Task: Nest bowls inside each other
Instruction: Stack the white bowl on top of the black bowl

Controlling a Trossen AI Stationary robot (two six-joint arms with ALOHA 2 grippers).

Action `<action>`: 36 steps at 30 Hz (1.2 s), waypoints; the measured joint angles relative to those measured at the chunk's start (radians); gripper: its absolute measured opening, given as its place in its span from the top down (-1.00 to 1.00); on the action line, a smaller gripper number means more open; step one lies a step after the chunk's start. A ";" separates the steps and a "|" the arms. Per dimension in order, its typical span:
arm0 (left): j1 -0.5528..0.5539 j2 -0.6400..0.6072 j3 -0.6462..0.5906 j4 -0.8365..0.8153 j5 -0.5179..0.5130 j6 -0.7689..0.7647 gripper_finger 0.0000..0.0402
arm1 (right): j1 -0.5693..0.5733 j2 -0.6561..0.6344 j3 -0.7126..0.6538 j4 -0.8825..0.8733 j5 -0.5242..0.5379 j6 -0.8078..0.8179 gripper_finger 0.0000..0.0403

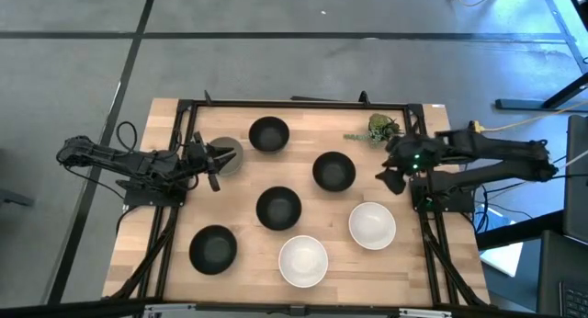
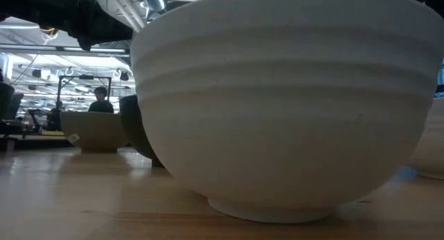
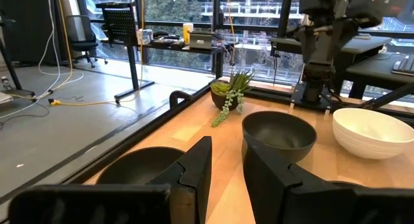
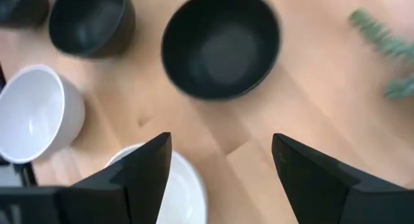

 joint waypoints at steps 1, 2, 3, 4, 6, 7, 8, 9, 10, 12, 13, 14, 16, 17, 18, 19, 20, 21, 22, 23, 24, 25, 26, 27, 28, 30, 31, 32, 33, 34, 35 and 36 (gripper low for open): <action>0.000 0.000 0.000 -0.001 0.000 0.000 0.59 | 0.007 0.017 0.000 0.000 -0.017 0.003 -0.33; 0.000 0.000 0.000 -0.001 0.000 0.000 0.59 | 0.013 0.034 0.000 -0.001 -0.041 0.011 -0.33; 0.000 0.000 0.000 -0.001 0.000 0.000 0.59 | 0.021 0.054 0.000 -0.006 -0.070 0.023 -0.33; 0.000 0.000 0.000 -0.001 0.000 0.000 0.59 | 0.030 0.071 0.000 -0.013 -0.095 0.026 -0.33; 0.000 0.000 0.000 -0.001 0.000 -0.001 0.59 | 0.060 0.102 0.000 -0.031 -0.130 0.027 -0.33; 0.000 0.000 0.000 -0.001 0.000 -0.001 0.59 | 0.081 0.113 0.000 -0.033 -0.130 0.027 -0.33; 0.000 0.000 0.000 -0.001 0.000 -0.005 0.59 | 0.104 0.121 -0.001 -0.031 -0.126 0.026 -0.33; 0.000 0.000 0.000 -0.001 0.000 -0.008 0.59 | 0.131 0.123 -0.003 -0.024 -0.113 0.025 -0.33; 0.000 0.000 0.000 -0.001 0.000 -0.014 0.59 | 0.159 0.122 -0.003 -0.022 -0.084 0.026 -0.33; 0.000 0.000 0.000 -0.001 0.000 -0.034 0.59 | 0.220 0.107 -0.003 -0.024 -0.018 0.056 -0.33; 0.000 0.000 0.000 -0.001 0.001 -0.041 0.59 | 0.251 0.096 -0.003 -0.027 0.015 0.082 -0.33; 0.000 0.000 0.000 -0.001 0.004 -0.050 0.59 | 0.283 0.083 -0.003 -0.035 0.038 0.108 -0.33; 0.000 0.001 0.000 -0.001 0.019 -0.058 0.59 | 0.351 0.055 -0.003 -0.058 0.078 0.174 -0.33; 0.000 0.001 0.000 -0.001 0.025 -0.060 0.59 | 0.385 0.041 -0.003 -0.069 0.100 0.202 -0.33; 0.000 0.002 0.000 0.000 0.026 -0.060 0.59 | 0.418 0.027 -0.003 -0.082 0.129 0.225 -0.33; 0.000 0.004 0.000 0.000 0.027 -0.060 0.59 | 0.449 0.016 -0.003 -0.094 0.162 0.250 -0.33; 0.000 0.005 0.000 -0.001 0.027 -0.060 0.59 | 0.477 0.008 -0.003 -0.105 0.194 0.271 -0.33; 0.000 0.005 0.000 -0.001 0.027 -0.060 0.59 | 0.501 0.005 -0.003 -0.112 0.222 0.288 -0.33; 0.000 0.005 0.000 -0.001 0.027 -0.060 0.59 | 0.522 0.004 -0.003 -0.116 0.239 0.304 -0.33; 0.000 0.005 0.000 -0.001 0.027 -0.061 0.59 | 0.541 0.005 -0.003 -0.119 0.246 0.315 -0.33; 0.000 0.004 0.000 -0.001 0.027 -0.063 0.59 | 0.556 0.010 -0.003 -0.120 0.246 0.328 -0.33; 0.000 0.004 0.000 0.000 0.027 -0.067 0.59 | 0.568 0.018 -0.003 -0.120 0.246 0.337 -0.33; 0.000 0.005 0.000 -0.001 0.027 -0.077 0.59 | 0.578 0.030 -0.003 -0.124 0.247 0.342 -0.33; 0.000 0.005 0.000 -0.001 0.027 -0.084 0.59 | 0.587 0.045 -0.004 -0.134 0.247 0.353 -0.33; 0.000 0.005 0.000 -0.001 0.027 -0.087 0.59 | 0.596 0.058 -0.011 -0.142 0.247 0.365 -0.33; 0.000 0.005 0.000 -0.001 0.027 -0.088 0.59 | 0.611 0.078 -0.043 -0.140 0.246 0.389 -0.33; 0.000 0.005 0.000 -0.001 0.027 -0.089 0.59 | 0.617 0.086 -0.066 -0.123 0.243 0.402 -0.33; 0.000 0.005 0.000 -0.001 0.027 -0.089 0.59 | 0.624 0.093 -0.092 -0.102 0.239 0.415 -0.33; 0.000 0.005 0.000 -0.001 0.027 -0.089 0.59 | 0.631 0.098 -0.118 -0.076 0.238 0.421 -0.33; 0.000 0.005 0.000 -0.001 0.027 -0.089 0.59 | 0.637 0.099 -0.142 -0.043 0.239 0.426 -0.33; 0.000 0.005 0.000 -0.001 0.027 -0.090 0.59 | 0.643 0.100 -0.166 -0.007 0.238 0.428 -0.33; 0.000 0.005 0.000 -0.001 0.027 -0.090 0.59 | 0.647 0.101 -0.186 0.023 0.238 0.433 -0.33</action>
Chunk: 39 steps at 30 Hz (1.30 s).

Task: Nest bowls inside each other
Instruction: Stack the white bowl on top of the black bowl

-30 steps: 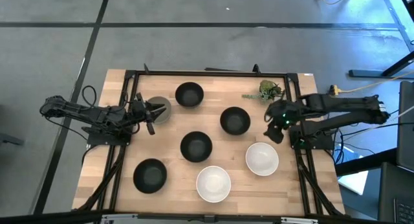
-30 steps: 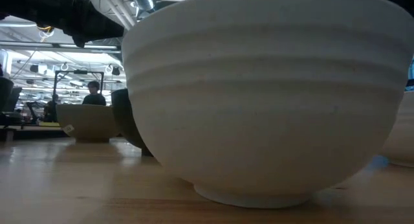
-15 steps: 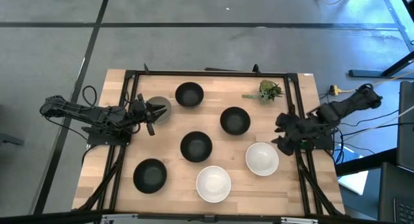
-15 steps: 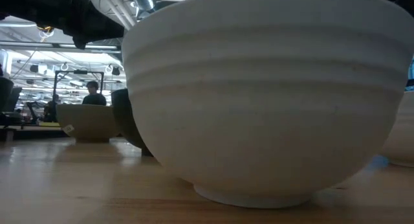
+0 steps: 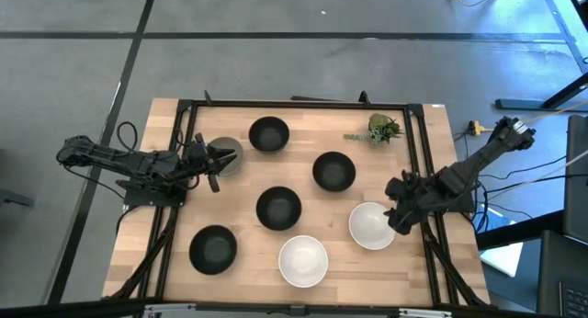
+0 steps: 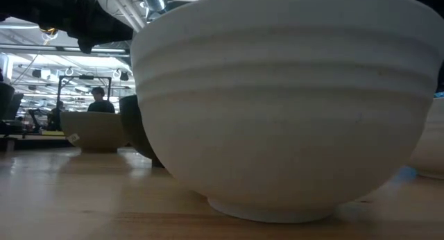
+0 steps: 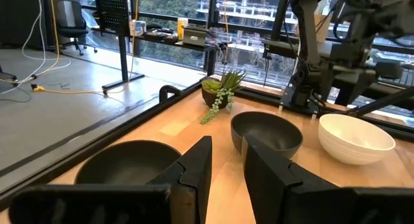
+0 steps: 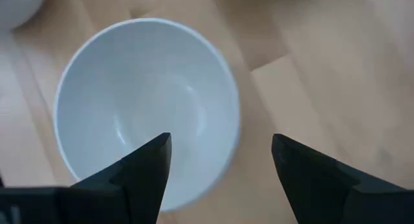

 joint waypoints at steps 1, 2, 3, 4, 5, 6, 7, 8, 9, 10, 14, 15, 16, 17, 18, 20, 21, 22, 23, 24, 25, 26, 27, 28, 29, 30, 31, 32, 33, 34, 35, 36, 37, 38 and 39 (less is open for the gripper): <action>0.000 0.000 0.000 0.000 0.000 0.000 0.59 | 0.003 0.000 -0.021 0.024 0.000 0.006 -0.33; 0.000 0.000 0.000 0.000 0.000 0.000 0.59 | 0.003 0.000 -0.041 0.038 -0.001 0.011 -0.33; 0.000 0.000 0.000 0.000 0.000 0.000 0.59 | 0.003 0.001 -0.060 0.047 -0.006 0.019 -0.33; 0.000 0.000 0.000 0.000 0.000 0.000 0.59 | 0.003 0.001 -0.076 0.058 -0.019 0.031 -0.33; 0.000 0.000 0.000 0.000 0.000 0.000 0.59 | 0.003 0.002 -0.091 0.069 -0.027 0.037 -0.33; 0.000 0.000 0.000 0.000 0.000 0.000 0.59 | 0.003 0.002 -0.107 0.079 -0.035 0.042 -0.33; 0.000 0.001 0.000 0.000 0.000 0.000 0.59 | 0.003 0.002 -0.121 0.086 -0.041 0.051 -0.33; 0.000 0.002 0.000 0.000 0.000 0.000 0.59 | 0.003 0.002 -0.131 0.089 -0.044 0.058 -0.33; 0.000 0.005 0.000 0.000 0.000 0.000 0.59 | 0.003 0.002 -0.138 0.094 -0.046 0.060 -0.33; 0.000 0.007 0.000 0.000 0.000 0.000 0.59 | 0.003 0.002 -0.143 0.104 -0.046 0.061 -0.33; 0.000 0.024 0.000 0.000 0.000 0.000 0.59 | 0.003 0.002 -0.149 0.117 -0.046 0.061 -0.33; 0.000 0.029 0.000 0.000 0.000 0.000 0.59 | 0.003 0.002 -0.149 0.116 -0.046 0.061 -0.33; 0.000 0.034 0.000 0.000 0.000 0.001 0.59 | 0.003 0.002 -0.149 0.117 -0.046 0.062 -0.33; 0.000 0.040 0.000 0.000 0.000 0.001 0.59 | 0.003 0.002 -0.149 0.116 -0.046 0.064 -0.33; 0.000 0.046 0.000 0.000 0.000 0.001 0.59 | 0.003 0.002 -0.149 0.116 -0.046 0.071 -0.33; 0.000 0.055 0.000 0.000 0.000 0.001 0.59 | 0.002 0.002 -0.149 0.110 -0.046 0.092 -0.33; 0.000 0.060 0.000 0.000 0.000 0.001 0.59 | 0.002 0.002 -0.149 0.107 -0.046 0.106 -0.33; 0.000 0.066 0.000 0.000 0.000 0.002 0.59 | 0.002 0.002 -0.149 0.104 -0.046 0.114 -0.33; 0.000 0.070 0.000 0.000 0.000 0.002 0.59 | 0.002 0.002 -0.149 0.103 -0.046 0.118 -0.33; 0.000 0.074 0.000 0.000 0.000 0.002 0.59 | 0.002 0.002 -0.149 0.103 -0.046 0.126 -0.33; 0.000 0.077 0.000 -0.001 0.000 0.003 0.59 | 0.002 0.002 -0.149 0.101 -0.046 0.141 -0.33; 0.000 0.080 0.000 0.000 0.000 0.003 0.59 | 0.002 0.002 -0.149 0.094 -0.046 0.157 -0.33; 0.000 0.081 0.000 0.000 0.000 0.003 0.59 | 0.002 0.002 -0.149 0.086 -0.046 0.178 -0.33; 0.000 0.084 0.000 0.000 0.000 0.003 0.59 | 0.002 0.002 -0.149 0.080 -0.046 0.204 -0.33; 0.000 0.084 0.000 0.000 0.000 0.003 0.59 | 0.002 0.002 -0.149 0.074 -0.046 0.231 -0.33; 0.000 0.085 0.000 -0.001 0.000 0.003 0.59 | 0.002 0.002 -0.149 0.066 -0.046 0.257 -0.33; 0.000 0.085 0.000 0.000 0.000 0.003 0.59 | 0.002 0.002 -0.149 0.063 -0.046 0.281 -0.33; 0.000 0.085 0.000 0.001 0.000 0.002 0.59 | 0.002 0.002 -0.149 0.064 -0.046 0.298 -0.33; 0.000 0.085 0.000 0.001 0.000 0.002 0.59 | 0.002 0.002 -0.149 0.065 -0.046 0.307 -0.33; 0.000 0.085 0.000 0.000 0.000 0.002 0.59 | 0.002 0.002 -0.149 0.065 -0.046 0.322 -0.33; 0.000 0.085 0.000 0.001 0.000 0.002 0.59 | 0.002 0.002 -0.149 0.065 -0.046 0.337 -0.33; 0.000 0.085 0.000 0.001 0.000 0.001 0.59 | 0.002 0.002 -0.149 0.065 -0.048 0.350 -0.33; 0.000 0.085 0.000 0.001 0.000 0.001 0.59 | 0.002 0.002 -0.149 0.069 -0.055 0.354 -0.33; 0.000 0.085 0.000 0.001 0.000 0.001 0.59 | 0.002 0.002 -0.149 0.078 -0.065 0.355 -0.33; 0.000 0.085 0.000 0.001 0.000 0.001 0.59 | 0.002 0.002 -0.149 0.090 -0.080 0.354 -0.33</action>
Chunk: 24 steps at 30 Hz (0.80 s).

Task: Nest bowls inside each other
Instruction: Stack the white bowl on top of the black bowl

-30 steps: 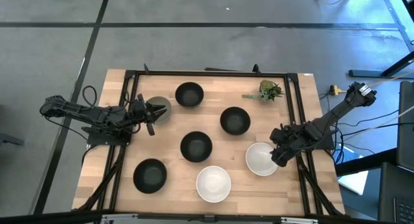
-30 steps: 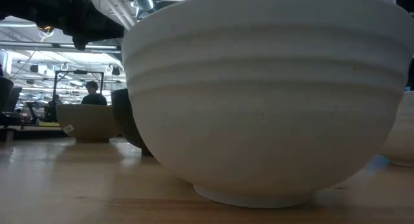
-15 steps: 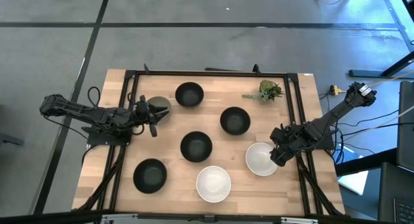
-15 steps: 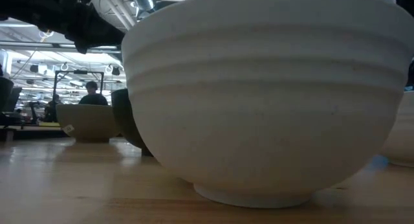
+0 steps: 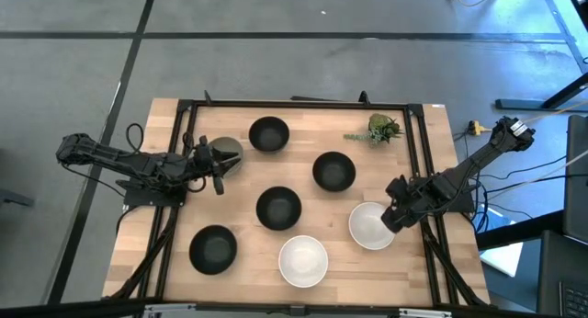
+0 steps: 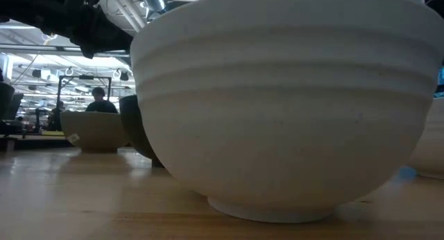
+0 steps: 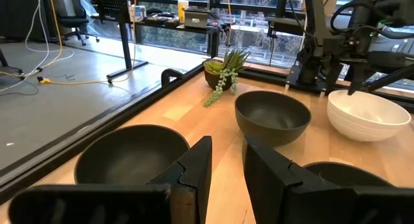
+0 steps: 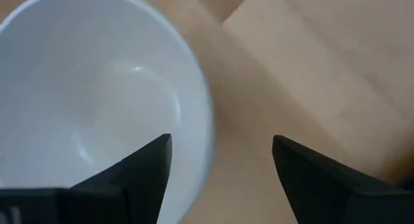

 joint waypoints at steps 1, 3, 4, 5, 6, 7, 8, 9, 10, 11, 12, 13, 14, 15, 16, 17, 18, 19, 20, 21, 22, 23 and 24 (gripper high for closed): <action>0.000 0.000 0.000 0.000 0.000 0.000 0.59 | 0.000 0.002 0.000 0.010 -0.013 -0.002 -0.33; 0.000 0.000 0.000 0.000 0.000 -0.011 0.59 | 0.000 0.012 0.000 0.032 -0.027 -0.005 -0.33; 0.000 0.000 0.000 0.000 0.000 -0.020 0.59 | 0.000 0.019 0.000 0.036 -0.027 -0.006 -0.33; 0.000 0.000 0.000 0.000 0.000 -0.023 0.59 | 0.000 0.027 0.000 0.035 -0.027 -0.007 -0.33; 0.000 0.000 0.000 0.000 0.000 -0.024 0.59 | 0.000 0.036 0.000 0.034 -0.027 -0.008 -0.31; 0.000 0.000 0.000 0.000 0.000 -0.024 0.59 | 0.000 0.045 0.000 0.035 -0.028 -0.008 -0.28; 0.000 0.000 0.000 0.000 0.000 -0.024 0.59 | 0.000 0.053 0.000 0.035 -0.035 -0.009 -0.24; 0.000 0.000 0.000 0.000 0.000 -0.024 0.59 | 0.000 0.062 0.000 0.035 -0.044 -0.010 -0.19; 0.000 0.000 0.000 0.000 0.000 -0.024 0.59 | 0.000 0.071 0.000 0.035 -0.050 -0.010 -0.13; 0.000 0.000 0.000 0.000 0.000 -0.024 0.59 | 0.000 0.078 0.000 0.035 -0.052 -0.011 -0.07; 0.000 0.000 0.000 0.000 0.000 -0.024 0.59 | 0.000 0.085 0.000 0.035 -0.052 -0.011 0.00; 0.000 0.000 0.000 0.000 0.000 -0.025 0.59 | 0.000 0.090 0.000 0.036 -0.052 -0.011 0.07; 0.000 0.000 0.000 0.000 0.000 -0.025 0.59 | 0.000 0.095 0.000 0.038 -0.052 -0.011 0.13; 0.000 0.000 0.000 0.000 0.000 -0.025 0.59 | 0.000 0.098 0.000 0.040 -0.052 -0.011 0.20; 0.000 0.000 0.000 0.000 0.000 -0.025 0.59 | 0.000 0.099 0.000 0.043 -0.052 -0.012 0.27; 0.000 0.000 0.000 0.000 0.000 -0.025 0.59 | 0.000 0.100 0.000 0.046 -0.052 -0.012 0.33; 0.000 0.000 0.000 0.000 0.000 -0.026 0.59 | 0.000 0.100 0.000 0.050 -0.052 -0.012 0.38; 0.000 0.000 0.000 0.000 0.000 -0.026 0.59 | 0.000 0.100 0.000 0.052 -0.052 -0.012 0.44; 0.000 0.000 0.000 0.000 0.000 -0.026 0.59 | 0.000 0.100 0.000 0.054 -0.052 -0.013 0.49; 0.000 0.000 0.000 0.000 0.000 -0.025 0.59 | 0.000 0.100 0.000 0.057 -0.052 -0.013 0.53; 0.000 0.000 0.000 0.000 0.000 -0.026 0.59 | 0.000 0.100 0.000 0.057 -0.052 -0.013 0.57; 0.000 0.000 0.000 0.000 0.000 -0.025 0.59 | 0.000 0.100 0.000 0.057 -0.052 -0.013 0.61; 0.000 0.000 0.000 0.000 0.000 -0.025 0.59 | 0.000 0.100 0.000 0.057 -0.052 -0.013 0.65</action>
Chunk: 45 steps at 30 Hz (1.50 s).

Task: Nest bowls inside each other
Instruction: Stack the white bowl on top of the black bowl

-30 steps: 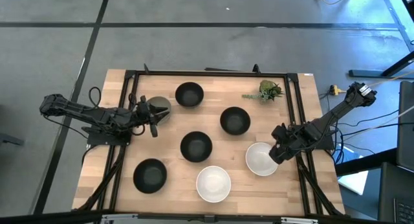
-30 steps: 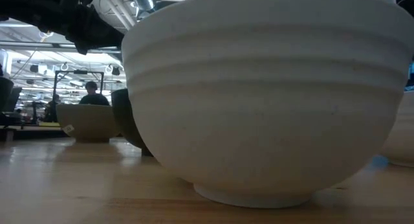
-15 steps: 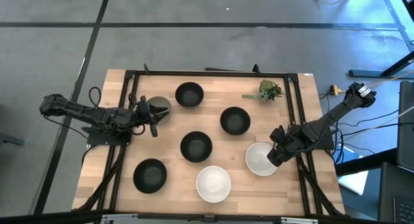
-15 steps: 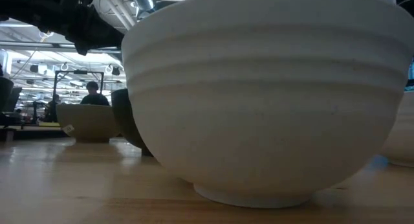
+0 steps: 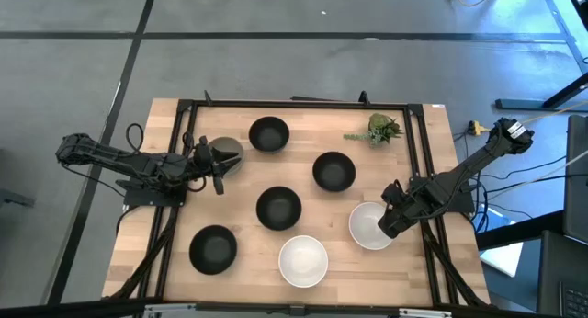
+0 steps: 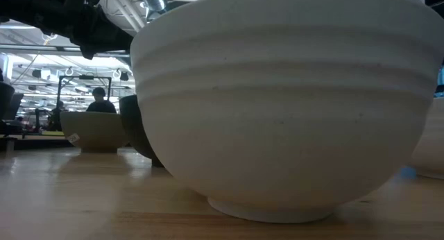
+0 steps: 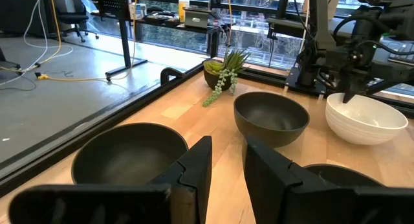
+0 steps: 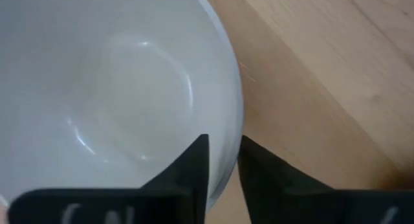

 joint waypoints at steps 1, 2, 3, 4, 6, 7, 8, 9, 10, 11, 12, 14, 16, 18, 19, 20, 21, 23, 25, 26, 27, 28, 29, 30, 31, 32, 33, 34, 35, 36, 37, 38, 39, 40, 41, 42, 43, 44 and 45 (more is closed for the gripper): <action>0.000 0.000 0.000 0.000 0.000 0.000 0.59 | 0.000 0.000 0.000 0.000 0.000 0.000 0.68; 0.000 0.000 0.000 0.000 0.000 0.000 0.59 | 0.000 0.000 0.000 0.000 0.000 0.000 0.71; 0.000 0.000 0.000 0.000 0.000 0.000 0.59 | 0.000 0.000 0.000 0.001 0.000 0.000 0.74; 0.000 0.000 0.000 0.000 0.000 0.000 0.59 | 0.000 0.000 0.000 0.003 0.000 0.000 0.77; 0.000 0.000 0.000 0.000 0.000 0.000 0.59 | 0.000 0.000 0.000 0.008 0.000 0.000 0.82; 0.000 0.000 0.000 0.000 0.000 0.000 0.59 | 0.000 0.000 0.000 0.007 0.000 -0.001 0.85; 0.000 0.000 0.000 -0.001 0.000 0.000 0.59 | 0.000 0.000 0.000 0.006 0.000 -0.005 0.88; 0.000 0.000 0.000 -0.001 0.000 0.000 0.59 | 0.000 0.000 0.000 0.006 -0.001 -0.008 0.91; 0.000 0.000 0.000 -0.001 0.000 0.001 0.59 | 0.000 0.000 0.000 0.007 -0.001 -0.008 0.94; 0.000 0.000 0.000 -0.001 0.000 0.001 0.59 | 0.000 0.000 0.000 0.007 -0.002 -0.008 0.95; 0.000 0.000 0.000 -0.001 0.000 0.001 0.59 | 0.000 0.000 0.000 0.006 -0.002 -0.007 0.95; 0.000 0.000 0.000 -0.001 0.000 0.001 0.59 | 0.000 0.000 0.000 0.006 -0.002 0.000 0.93; 0.000 0.000 0.000 -0.001 0.000 0.001 0.59 | 0.000 0.000 0.000 0.006 -0.002 0.003 0.91; 0.000 0.000 0.000 -0.001 0.000 0.001 0.59 | 0.000 0.000 0.000 0.006 -0.004 0.003 0.92; 0.000 0.000 0.000 -0.001 0.000 0.001 0.59 | 0.000 0.000 0.000 0.006 -0.010 0.003 0.94; 0.000 0.000 0.000 -0.001 0.000 0.001 0.59 | -0.001 0.000 0.000 0.006 -0.018 0.003 0.95; 0.000 0.000 0.000 -0.001 0.000 0.001 0.59 | 0.000 0.000 0.000 0.006 -0.025 0.003 0.95; 0.000 0.000 0.000 -0.001 0.000 0.001 0.59 | -0.001 0.000 0.000 0.006 -0.035 0.003 0.95; 0.000 0.000 0.000 -0.001 0.000 0.001 0.59 | -0.004 0.000 0.000 0.006 -0.048 0.003 0.95; 0.000 0.000 0.000 -0.001 0.000 0.001 0.59 | -0.007 0.000 0.000 0.006 -0.053 0.003 0.95; 0.000 0.000 0.000 -0.001 0.000 0.001 0.59 | -0.011 0.000 0.000 0.006 -0.054 0.003 0.95; 0.000 0.000 0.000 -0.001 0.000 0.001 0.59 | -0.015 0.000 0.000 0.008 -0.054 0.003 0.95; 0.000 0.000 0.000 -0.001 0.000 0.001 0.59 | -0.021 0.000 0.000 0.013 -0.054 0.002 0.95; 0.000 0.000 0.000 -0.001 0.000 0.001 0.59 | -0.027 0.000 0.000 0.020 -0.055 -0.003 0.95; 0.000 0.000 0.000 -0.001 0.000 0.001 0.59 | -0.035 0.000 0.005 0.021 -0.055 -0.015 0.95; 0.000 0.000 0.000 -0.001 0.000 0.001 0.59 | -0.043 0.000 0.012 0.022 -0.055 -0.026 0.95; 0.000 0.000 0.000 -0.001 0.000 0.001 0.59 | -0.052 0.000 0.023 0.028 -0.054 -0.046 0.95; 0.000 0.000 0.000 -0.001 0.000 0.002 0.59 | -0.062 0.000 0.034 0.035 -0.054 -0.058 0.95; 0.000 0.000 0.000 -0.001 0.000 0.001 0.59 | -0.073 0.000 0.049 0.038 -0.054 -0.078 0.95; 0.000 0.000 0.000 -0.001 0.000 0.001 0.59 | -0.084 0.000 0.065 0.037 -0.054 -0.098 0.95; 0.000 0.000 0.000 -0.001 0.000 0.001 0.59 | -0.095 0.000 0.082 0.036 -0.052 -0.122 0.95; 0.000 0.000 0.000 -0.001 0.000 0.001 0.59 | -0.107 0.000 0.102 0.036 -0.047 -0.141 0.95; 0.000 0.000 0.000 -0.001 0.000 0.001 0.59 | -0.120 0.000 0.122 0.036 -0.041 -0.162 0.95; 0.000 0.000 0.000 -0.001 0.000 0.001 0.59 | -0.134 0.000 0.143 0.037 -0.037 -0.182 0.95; 0.000 0.000 0.000 -0.001 0.000 0.002 0.59 | -0.150 0.000 0.164 0.039 -0.032 -0.202 0.95; 0.000 0.000 0.000 -0.001 0.000 0.001 0.59 | -0.165 0.003 0.183 0.038 -0.027 -0.223 0.95; 0.000 0.000 0.000 -0.001 0.000 0.001 0.59 | -0.186 0.010 0.207 0.038 -0.022 -0.243 0.95; 0.000 0.000 0.000 -0.001 0.000 0.002 0.59 | -0.204 0.019 0.230 0.040 -0.018 -0.263 0.95; 0.000 0.000 0.000 0.000 0.000 0.001 0.59 | -0.223 0.029 0.253 0.038 -0.018 -0.289 0.95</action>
